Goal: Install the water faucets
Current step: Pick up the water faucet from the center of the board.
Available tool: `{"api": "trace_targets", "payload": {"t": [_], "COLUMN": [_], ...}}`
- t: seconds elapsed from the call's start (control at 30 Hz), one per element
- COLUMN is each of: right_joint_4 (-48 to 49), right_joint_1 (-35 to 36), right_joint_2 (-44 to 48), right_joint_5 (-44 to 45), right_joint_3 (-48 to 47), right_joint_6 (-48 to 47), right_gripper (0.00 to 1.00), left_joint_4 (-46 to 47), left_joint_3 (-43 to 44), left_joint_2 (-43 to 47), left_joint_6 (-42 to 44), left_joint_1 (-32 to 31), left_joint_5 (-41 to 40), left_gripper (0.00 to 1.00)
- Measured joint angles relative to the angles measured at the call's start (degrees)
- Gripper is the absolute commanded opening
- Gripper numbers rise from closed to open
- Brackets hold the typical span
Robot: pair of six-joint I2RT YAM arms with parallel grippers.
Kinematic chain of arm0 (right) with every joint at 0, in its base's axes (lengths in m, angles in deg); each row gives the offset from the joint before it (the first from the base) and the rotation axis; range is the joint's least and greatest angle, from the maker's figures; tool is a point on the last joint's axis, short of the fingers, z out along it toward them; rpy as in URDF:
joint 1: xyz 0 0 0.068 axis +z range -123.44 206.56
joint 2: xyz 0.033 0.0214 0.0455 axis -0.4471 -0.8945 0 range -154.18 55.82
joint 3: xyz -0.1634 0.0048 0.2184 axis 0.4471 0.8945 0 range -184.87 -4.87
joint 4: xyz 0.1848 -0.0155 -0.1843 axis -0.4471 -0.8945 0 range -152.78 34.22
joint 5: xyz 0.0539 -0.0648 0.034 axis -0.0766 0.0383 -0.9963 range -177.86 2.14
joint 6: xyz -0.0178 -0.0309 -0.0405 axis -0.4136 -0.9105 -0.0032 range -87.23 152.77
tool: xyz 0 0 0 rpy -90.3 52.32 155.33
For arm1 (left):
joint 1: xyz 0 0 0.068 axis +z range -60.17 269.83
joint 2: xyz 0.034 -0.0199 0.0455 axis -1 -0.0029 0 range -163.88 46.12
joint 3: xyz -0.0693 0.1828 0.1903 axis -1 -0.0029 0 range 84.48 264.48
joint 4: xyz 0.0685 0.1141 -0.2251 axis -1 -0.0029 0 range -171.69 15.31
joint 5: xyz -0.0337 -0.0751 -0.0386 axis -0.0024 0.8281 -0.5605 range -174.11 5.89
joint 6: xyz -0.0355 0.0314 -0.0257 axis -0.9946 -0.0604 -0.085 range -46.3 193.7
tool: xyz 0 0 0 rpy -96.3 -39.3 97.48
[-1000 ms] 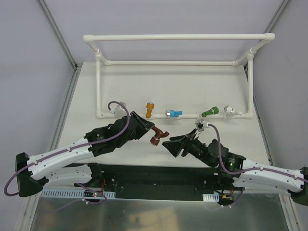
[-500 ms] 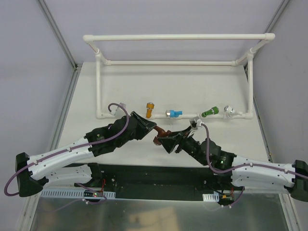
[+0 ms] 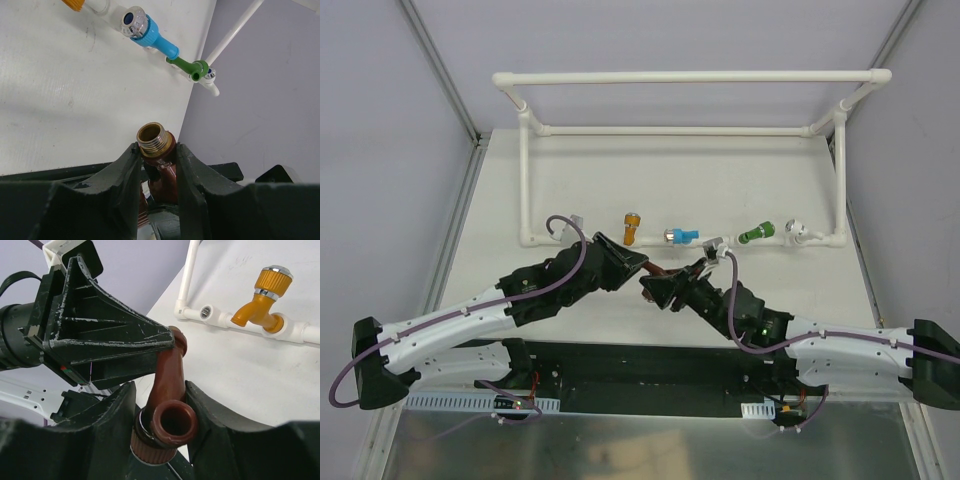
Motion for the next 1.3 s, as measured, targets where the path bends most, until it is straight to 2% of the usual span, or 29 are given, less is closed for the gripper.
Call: {"api": "trace_targets", "payload": {"t": [0.17,0.23,0.27,0.47,0.5,0.53,0.57,0.67,0.73,0.83,0.97,1.3], "right_joint_4": [0.3,0.3,0.3,-0.8,-1.0,-1.2,-1.3,-1.5,-1.4,-1.4,-1.4,-4.2], "right_joint_1": [0.0,0.0,0.0,0.0,0.1,0.1,0.2,0.2,0.2,0.2,0.2,0.2], "right_joint_2": [-1.6,-2.2,-2.4,-2.8,-2.8,-2.8,-2.8,-2.8,-2.8,-2.8,-2.8,-2.9], "right_joint_5": [1.0,1.2,1.3,2.1,2.1,2.2,2.3,3.0,3.8,4.6,5.1,5.2], "right_joint_3": [-0.7,-1.0,-1.2,-2.3,-2.4,-2.4,-2.4,-2.4,-2.5,-2.9,-3.5,-5.0], "right_joint_6": [1.3,1.9,1.9,3.1,3.2,3.4,3.5,4.3,5.0,5.7,6.1,7.7], "right_gripper": [0.24,0.10,0.00,0.00,0.12,0.30,0.38,0.54,0.59,0.60,0.52,0.46], "left_joint_4": [0.6,0.7,0.7,1.7,1.9,2.1,2.2,2.8,3.3,3.6,4.0,4.3], "left_joint_3": [-0.8,-1.2,-1.4,-2.1,-2.3,-2.5,-2.6,-3.0,-3.1,-3.2,-3.3,-3.3], "left_joint_2": [0.7,1.3,1.6,2.3,2.4,2.5,2.5,2.5,2.5,2.5,2.5,2.5], "left_joint_6": [-0.2,-0.2,-0.2,-0.2,-0.2,-0.2,-0.2,-0.2,-0.2,-0.2,-0.2,0.1], "left_joint_1": [0.0,0.0,0.0,0.0,0.0,0.0,0.0,0.0,0.0,0.0,0.0,0.0], "left_joint_5": [-0.1,-0.2,-0.3,-0.7,-0.7,-0.6,-0.6,-0.6,0.0,0.7,0.8,0.8], "left_gripper": [0.00,0.00,0.00,0.00,0.00,0.00,0.00,0.00,0.00,0.00,0.00,0.00]}}
